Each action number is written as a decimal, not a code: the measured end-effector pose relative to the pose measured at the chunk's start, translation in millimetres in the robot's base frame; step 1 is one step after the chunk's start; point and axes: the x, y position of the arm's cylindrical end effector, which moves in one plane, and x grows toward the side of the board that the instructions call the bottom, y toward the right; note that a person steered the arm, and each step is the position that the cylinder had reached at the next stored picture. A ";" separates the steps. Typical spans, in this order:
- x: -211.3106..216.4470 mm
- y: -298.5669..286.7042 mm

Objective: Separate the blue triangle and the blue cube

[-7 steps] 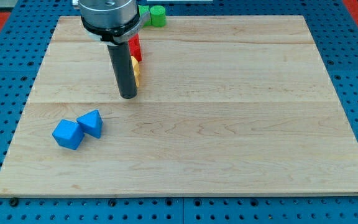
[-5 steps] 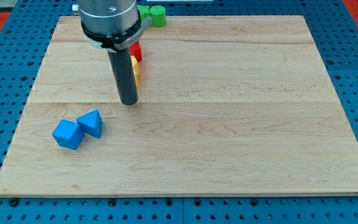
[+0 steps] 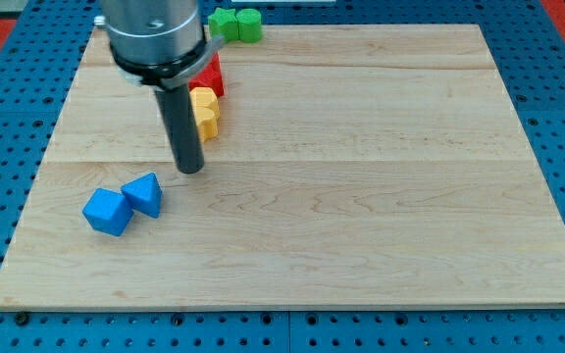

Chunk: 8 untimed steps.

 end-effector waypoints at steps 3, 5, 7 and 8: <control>24.4 -155.5; 58.5 -83.6; 20.7 76.5; 13.3 124.2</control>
